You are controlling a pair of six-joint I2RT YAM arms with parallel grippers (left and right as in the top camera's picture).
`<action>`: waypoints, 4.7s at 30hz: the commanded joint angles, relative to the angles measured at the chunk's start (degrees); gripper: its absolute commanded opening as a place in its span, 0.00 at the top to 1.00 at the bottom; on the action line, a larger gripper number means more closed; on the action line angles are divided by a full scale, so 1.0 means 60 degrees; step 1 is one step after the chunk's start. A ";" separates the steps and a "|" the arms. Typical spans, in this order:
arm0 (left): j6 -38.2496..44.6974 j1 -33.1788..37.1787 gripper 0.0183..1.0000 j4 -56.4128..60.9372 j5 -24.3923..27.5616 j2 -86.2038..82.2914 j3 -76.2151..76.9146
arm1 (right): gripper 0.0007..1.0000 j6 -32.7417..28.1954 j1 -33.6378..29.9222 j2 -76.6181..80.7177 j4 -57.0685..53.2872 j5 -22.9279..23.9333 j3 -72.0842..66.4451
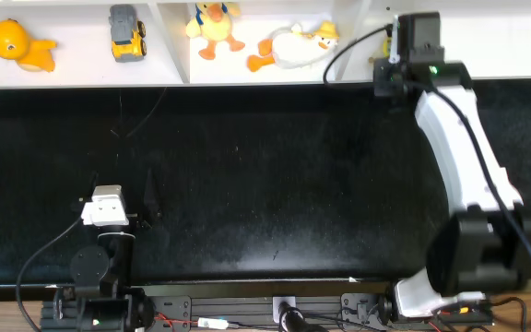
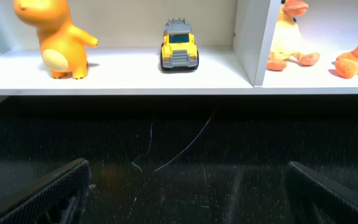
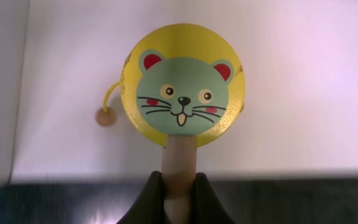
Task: Store Toys
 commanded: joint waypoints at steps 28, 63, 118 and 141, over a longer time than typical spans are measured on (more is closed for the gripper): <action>-0.0069 -0.0062 0.00 -0.0015 0.0124 -0.0117 -0.0033 | 0.00 0.0080 -0.1049 -0.3872 -0.0918 -0.1129 -0.3931; -0.0069 -0.0062 0.00 -0.0015 0.0124 -0.0117 -0.0033 | 0.00 -0.1370 -0.3118 -0.5686 -0.0991 -0.1228 -0.4590; -0.0069 -0.0062 0.00 -0.0015 0.0124 -0.0117 -0.0033 | 0.48 -0.5209 -0.7624 -0.4277 0.3891 -0.3483 -0.7162; -0.0069 -0.0062 0.00 -0.0015 0.0120 -0.0117 -0.0033 | 0.48 -0.2579 -0.4794 0.0040 0.3282 -0.3224 -0.0430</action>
